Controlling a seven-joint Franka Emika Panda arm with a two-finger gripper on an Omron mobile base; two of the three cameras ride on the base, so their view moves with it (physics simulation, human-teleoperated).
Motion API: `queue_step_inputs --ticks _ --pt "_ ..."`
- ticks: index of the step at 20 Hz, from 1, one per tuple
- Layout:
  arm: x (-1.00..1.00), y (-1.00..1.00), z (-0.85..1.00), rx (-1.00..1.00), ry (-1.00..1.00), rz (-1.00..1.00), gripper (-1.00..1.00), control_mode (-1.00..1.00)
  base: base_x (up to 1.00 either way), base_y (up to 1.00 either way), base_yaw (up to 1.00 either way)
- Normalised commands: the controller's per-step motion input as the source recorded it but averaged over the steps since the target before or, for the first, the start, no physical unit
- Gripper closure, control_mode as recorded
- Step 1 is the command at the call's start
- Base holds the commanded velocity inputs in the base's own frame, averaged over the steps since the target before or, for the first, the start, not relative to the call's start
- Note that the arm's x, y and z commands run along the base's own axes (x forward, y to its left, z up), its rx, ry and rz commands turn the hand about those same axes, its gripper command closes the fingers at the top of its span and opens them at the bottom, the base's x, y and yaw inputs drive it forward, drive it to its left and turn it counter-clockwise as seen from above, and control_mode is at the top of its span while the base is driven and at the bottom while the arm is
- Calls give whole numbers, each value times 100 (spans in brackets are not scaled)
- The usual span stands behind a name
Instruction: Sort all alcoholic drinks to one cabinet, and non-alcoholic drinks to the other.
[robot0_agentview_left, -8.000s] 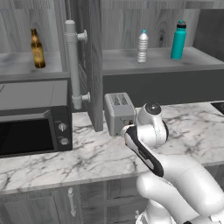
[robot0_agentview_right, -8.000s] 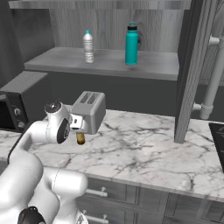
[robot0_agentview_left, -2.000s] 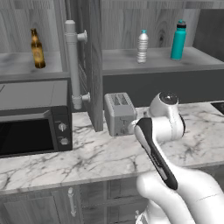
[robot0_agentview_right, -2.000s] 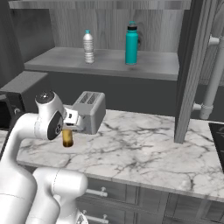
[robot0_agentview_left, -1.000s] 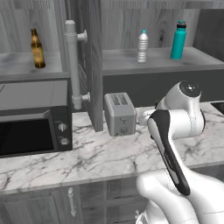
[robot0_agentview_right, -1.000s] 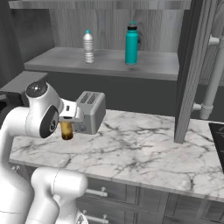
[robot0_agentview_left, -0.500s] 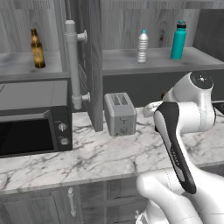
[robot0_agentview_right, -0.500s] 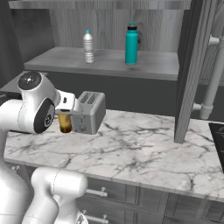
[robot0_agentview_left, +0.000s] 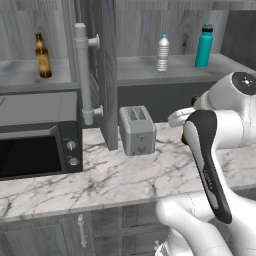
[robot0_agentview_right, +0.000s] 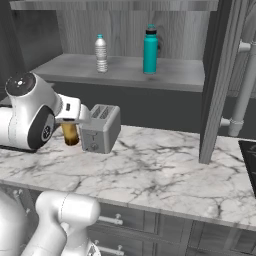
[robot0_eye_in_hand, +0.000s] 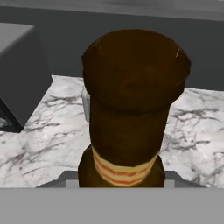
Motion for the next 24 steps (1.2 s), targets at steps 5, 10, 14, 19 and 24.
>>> queue_step_inputs --ticks 5,10,14,19,24 --pt "-19 -4 32 0 -9 0 100 -100 0 0 0" --pt "-8 -4 29 0 -6 0 100 -100 0 0 0" --pt "-9 0 23 -2 -5 0 100 -100 0 0 0" --pt "-13 0 24 -2 -6 0 100 -100 0 0 0" --pt "-6 0 12 0 -2 0 100 -100 0 0 0"
